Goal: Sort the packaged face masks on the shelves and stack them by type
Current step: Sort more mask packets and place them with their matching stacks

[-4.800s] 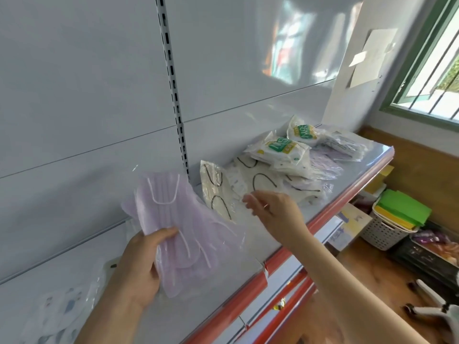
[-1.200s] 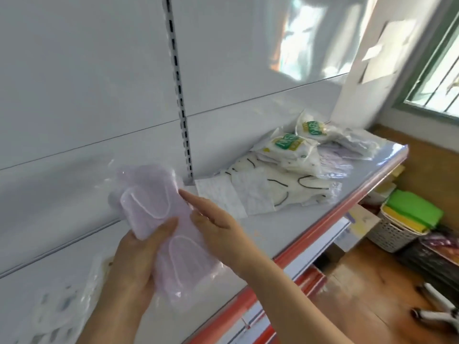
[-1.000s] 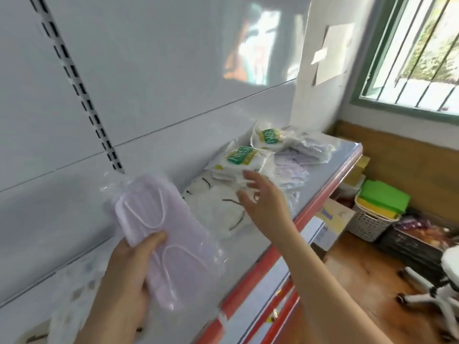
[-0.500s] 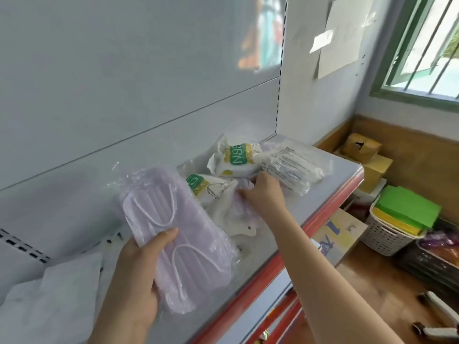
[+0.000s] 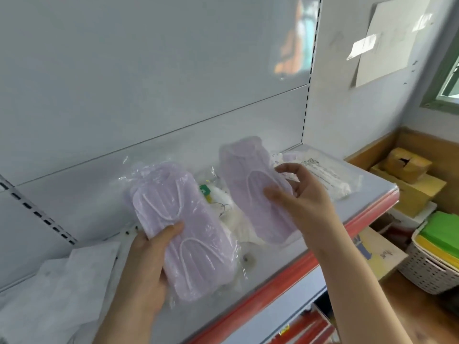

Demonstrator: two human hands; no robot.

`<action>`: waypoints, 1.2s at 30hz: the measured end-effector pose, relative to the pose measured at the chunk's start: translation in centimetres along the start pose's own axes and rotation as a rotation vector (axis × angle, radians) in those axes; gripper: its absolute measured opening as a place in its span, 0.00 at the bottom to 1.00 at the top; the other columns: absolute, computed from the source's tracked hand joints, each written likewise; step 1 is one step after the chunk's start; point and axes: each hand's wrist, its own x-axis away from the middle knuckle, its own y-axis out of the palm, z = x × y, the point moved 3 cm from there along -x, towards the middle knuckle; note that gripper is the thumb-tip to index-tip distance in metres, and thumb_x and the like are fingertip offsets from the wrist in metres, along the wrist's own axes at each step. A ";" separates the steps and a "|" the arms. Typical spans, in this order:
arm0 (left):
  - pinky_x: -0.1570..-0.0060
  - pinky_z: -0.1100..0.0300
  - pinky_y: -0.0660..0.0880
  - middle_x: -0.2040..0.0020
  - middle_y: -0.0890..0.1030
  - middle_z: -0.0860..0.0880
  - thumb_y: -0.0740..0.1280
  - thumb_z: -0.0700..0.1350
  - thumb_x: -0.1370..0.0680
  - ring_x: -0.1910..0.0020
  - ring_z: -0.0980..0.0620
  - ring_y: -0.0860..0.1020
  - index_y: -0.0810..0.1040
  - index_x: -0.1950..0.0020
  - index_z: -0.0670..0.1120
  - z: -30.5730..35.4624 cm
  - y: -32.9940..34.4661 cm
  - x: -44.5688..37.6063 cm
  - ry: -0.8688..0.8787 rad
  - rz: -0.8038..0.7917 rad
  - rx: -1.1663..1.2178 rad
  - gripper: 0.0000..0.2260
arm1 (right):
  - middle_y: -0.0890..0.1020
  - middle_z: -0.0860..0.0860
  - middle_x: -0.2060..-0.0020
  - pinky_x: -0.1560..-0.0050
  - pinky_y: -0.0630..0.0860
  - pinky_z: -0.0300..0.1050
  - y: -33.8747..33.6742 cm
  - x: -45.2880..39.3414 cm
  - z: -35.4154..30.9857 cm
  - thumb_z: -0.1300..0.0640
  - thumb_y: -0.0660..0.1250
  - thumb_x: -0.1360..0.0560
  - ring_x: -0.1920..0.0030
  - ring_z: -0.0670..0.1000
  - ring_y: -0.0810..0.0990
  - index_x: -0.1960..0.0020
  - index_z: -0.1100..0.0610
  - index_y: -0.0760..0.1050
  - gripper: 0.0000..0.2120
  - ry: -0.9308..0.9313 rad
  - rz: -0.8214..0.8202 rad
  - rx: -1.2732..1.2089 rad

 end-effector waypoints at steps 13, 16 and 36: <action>0.41 0.45 0.78 0.44 0.86 0.42 0.71 0.40 0.24 0.43 0.41 0.84 0.82 0.37 0.43 -0.1 1.2 1.1 0.046 0.011 0.109 0.15 | 0.65 0.45 0.77 0.71 0.60 0.44 5.0 2.4 3.3 0.47 0.68 0.22 0.73 0.44 0.62 0.67 0.58 0.70 0.20 -0.117 -0.134 0.289; 0.39 0.44 0.77 0.43 0.86 0.43 0.70 0.41 0.24 0.43 0.42 0.84 0.81 0.36 0.44 0.7 -0.3 1.3 0.070 0.075 0.153 0.16 | 0.75 0.44 0.75 0.73 0.64 0.38 3.4 2.4 2.4 0.54 0.63 0.19 0.77 0.44 0.68 0.63 0.50 0.76 0.14 -0.146 0.112 0.157; 0.47 0.47 0.79 0.43 0.86 0.44 0.71 0.38 0.24 0.43 0.41 0.83 0.82 0.36 0.48 -1.3 -1.7 2.2 0.072 0.133 0.066 0.17 | 0.84 0.47 0.64 0.59 0.69 0.42 -0.4 -2.9 6.0 0.55 0.73 0.27 0.58 0.53 0.80 0.61 0.48 0.84 0.05 -0.053 0.091 0.672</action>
